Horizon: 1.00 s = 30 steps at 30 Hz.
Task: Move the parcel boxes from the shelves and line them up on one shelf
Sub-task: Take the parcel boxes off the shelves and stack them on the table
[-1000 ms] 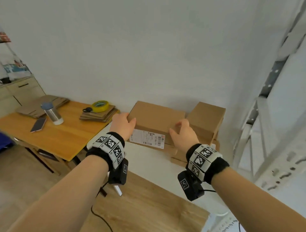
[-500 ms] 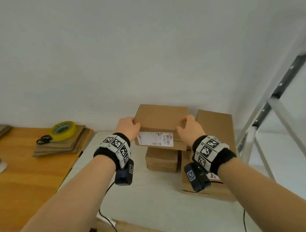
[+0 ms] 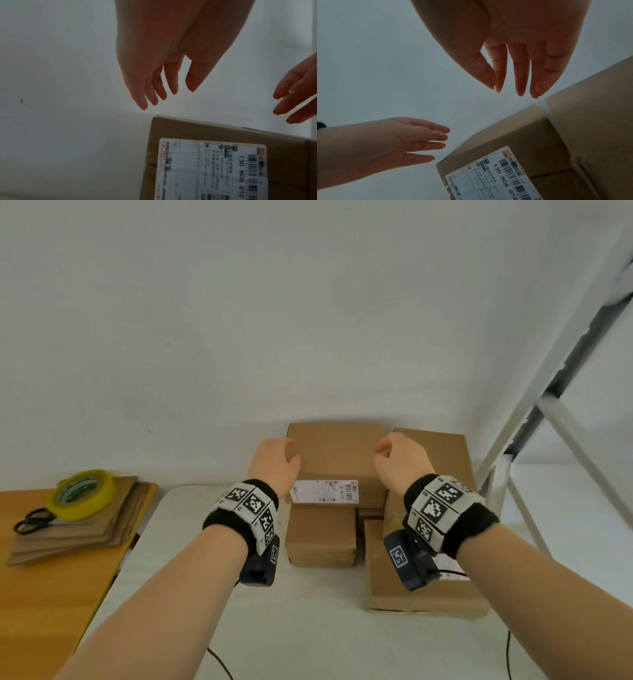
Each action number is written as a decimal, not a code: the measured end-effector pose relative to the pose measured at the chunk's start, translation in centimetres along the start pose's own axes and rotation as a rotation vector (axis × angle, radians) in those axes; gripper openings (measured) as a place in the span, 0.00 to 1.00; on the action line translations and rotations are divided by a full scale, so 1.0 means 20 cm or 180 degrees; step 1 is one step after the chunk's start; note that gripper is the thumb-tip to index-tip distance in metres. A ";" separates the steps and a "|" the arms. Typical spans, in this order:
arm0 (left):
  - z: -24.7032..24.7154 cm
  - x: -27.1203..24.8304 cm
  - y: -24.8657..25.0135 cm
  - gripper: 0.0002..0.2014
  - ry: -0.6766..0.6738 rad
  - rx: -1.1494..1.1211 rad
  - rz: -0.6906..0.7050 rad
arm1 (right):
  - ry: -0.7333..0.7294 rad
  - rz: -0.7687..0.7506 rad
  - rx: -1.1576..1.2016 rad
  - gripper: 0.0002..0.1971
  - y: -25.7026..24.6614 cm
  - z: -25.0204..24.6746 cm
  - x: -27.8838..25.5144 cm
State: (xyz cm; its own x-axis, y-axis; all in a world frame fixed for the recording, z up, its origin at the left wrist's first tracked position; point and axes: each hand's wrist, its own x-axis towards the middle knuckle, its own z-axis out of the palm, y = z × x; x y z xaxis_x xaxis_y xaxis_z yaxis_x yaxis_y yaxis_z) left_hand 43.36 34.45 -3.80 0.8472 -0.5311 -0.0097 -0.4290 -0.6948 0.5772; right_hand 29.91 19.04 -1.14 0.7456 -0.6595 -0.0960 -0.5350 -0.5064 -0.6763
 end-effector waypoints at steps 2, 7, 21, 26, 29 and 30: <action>-0.01 -0.04 0.06 0.19 0.0089 -0.0031 0.0079 | -0.0014 -0.0044 0.0064 0.12 0.02 -0.04 -0.02; -0.01 -0.20 0.23 0.15 0.0266 -0.0075 0.0191 | -0.0018 -0.0312 0.0067 0.09 0.08 -0.15 -0.12; 0.04 -0.83 0.63 0.13 0.0603 0.0040 0.0267 | -0.0093 -0.0864 0.0268 0.09 0.26 -0.45 -0.61; 0.01 -1.08 0.79 0.13 0.0714 -0.0057 0.0498 | -0.0034 -0.0978 0.0293 0.08 0.31 -0.61 -0.85; 0.03 -1.27 0.85 0.13 0.0658 -0.0077 0.0643 | 0.0139 -0.1024 0.0357 0.08 0.36 -0.67 -1.03; 0.04 -1.33 0.87 0.13 0.0627 -0.0083 0.0695 | 0.0188 -0.1008 0.0365 0.09 0.39 -0.69 -1.11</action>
State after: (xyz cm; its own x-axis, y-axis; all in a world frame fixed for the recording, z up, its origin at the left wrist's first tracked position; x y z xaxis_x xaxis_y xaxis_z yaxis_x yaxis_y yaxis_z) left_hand 13.04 36.00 5.83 0.7814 -0.5606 0.2741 -0.6018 -0.5604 0.5690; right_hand 3.76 21.98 5.88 0.8415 -0.5121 0.1722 -0.2299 -0.6278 -0.7437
